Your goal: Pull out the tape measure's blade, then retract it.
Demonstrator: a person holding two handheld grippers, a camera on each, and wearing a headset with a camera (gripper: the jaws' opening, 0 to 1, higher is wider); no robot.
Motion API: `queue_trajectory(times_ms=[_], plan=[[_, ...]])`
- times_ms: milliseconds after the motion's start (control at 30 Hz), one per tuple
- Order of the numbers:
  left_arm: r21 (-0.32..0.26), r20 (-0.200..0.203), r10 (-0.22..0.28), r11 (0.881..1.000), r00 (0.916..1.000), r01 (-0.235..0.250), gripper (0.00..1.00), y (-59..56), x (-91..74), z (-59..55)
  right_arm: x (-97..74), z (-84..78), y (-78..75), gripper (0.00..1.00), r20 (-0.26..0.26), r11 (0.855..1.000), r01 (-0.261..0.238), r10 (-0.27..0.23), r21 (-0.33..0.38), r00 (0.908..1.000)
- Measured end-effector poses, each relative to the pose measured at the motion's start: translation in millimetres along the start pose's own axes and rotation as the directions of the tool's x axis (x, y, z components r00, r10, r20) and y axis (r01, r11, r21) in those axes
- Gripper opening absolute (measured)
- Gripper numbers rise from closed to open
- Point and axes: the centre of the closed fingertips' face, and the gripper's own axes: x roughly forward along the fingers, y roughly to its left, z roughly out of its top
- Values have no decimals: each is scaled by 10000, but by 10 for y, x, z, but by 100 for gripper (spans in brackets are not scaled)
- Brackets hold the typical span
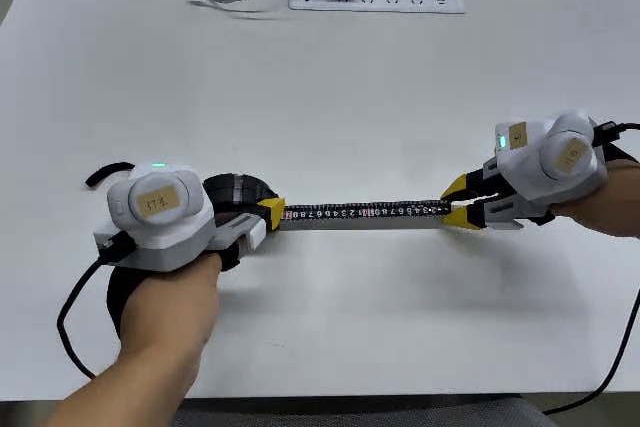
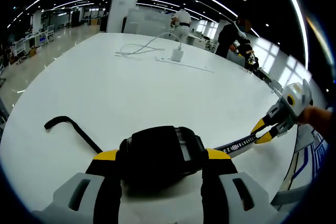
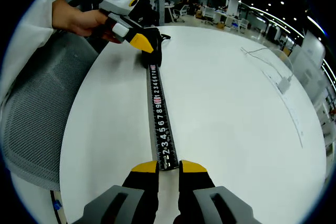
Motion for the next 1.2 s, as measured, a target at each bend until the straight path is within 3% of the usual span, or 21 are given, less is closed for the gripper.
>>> queue_trajectory(times_ms=[1200], plan=[[-258,51,-218,9994,9997,220,57,11,-1,7,360,551,64,10,1010,9990,-445,435,75,9939]])
